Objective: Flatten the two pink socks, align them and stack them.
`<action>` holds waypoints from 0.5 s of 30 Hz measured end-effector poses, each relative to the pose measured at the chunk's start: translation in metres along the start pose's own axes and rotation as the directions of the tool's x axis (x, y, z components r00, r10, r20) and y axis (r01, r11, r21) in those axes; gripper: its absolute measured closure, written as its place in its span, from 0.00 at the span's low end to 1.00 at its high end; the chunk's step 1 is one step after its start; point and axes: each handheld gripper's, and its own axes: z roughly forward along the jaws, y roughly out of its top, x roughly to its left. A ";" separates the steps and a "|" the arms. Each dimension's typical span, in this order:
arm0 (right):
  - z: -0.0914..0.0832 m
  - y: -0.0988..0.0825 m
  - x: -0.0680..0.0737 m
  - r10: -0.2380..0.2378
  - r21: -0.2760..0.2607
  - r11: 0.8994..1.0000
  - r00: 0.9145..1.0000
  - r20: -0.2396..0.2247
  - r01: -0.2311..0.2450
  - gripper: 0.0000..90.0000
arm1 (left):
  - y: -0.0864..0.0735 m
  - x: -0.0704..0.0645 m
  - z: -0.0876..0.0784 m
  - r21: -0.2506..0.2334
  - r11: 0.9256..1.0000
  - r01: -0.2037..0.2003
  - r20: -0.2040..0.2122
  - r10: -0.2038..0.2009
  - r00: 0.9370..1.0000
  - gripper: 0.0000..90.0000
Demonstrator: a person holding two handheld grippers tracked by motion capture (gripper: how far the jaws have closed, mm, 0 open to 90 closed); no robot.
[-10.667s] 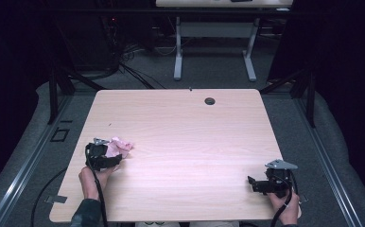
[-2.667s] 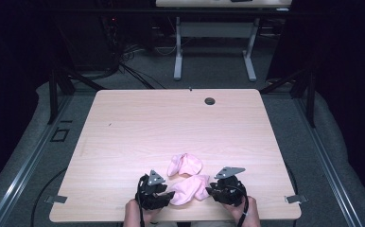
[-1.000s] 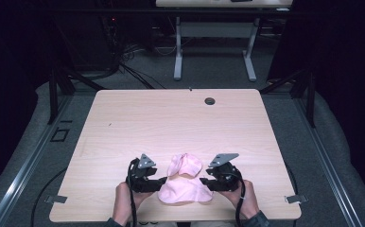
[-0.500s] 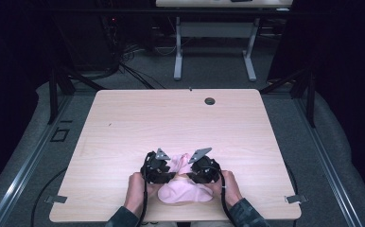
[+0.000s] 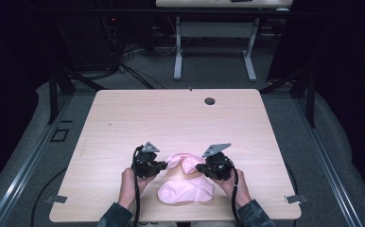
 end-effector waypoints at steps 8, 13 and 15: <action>-0.027 -0.008 -0.022 0.083 -0.048 0.995 0.996 0.009 -0.083 0.97 | 0.003 0.010 -0.005 0.014 0.999 0.035 0.015 -0.035 0.999 0.98; -0.018 -0.014 -0.028 0.063 0.014 0.998 0.996 0.064 -0.064 0.97 | 0.002 0.014 0.002 0.054 0.997 0.047 0.017 -0.048 0.999 0.98; -0.010 -0.017 -0.031 0.054 0.038 0.998 0.996 0.075 -0.057 0.96 | -0.001 0.018 0.008 0.087 0.994 0.065 0.014 -0.066 0.998 0.96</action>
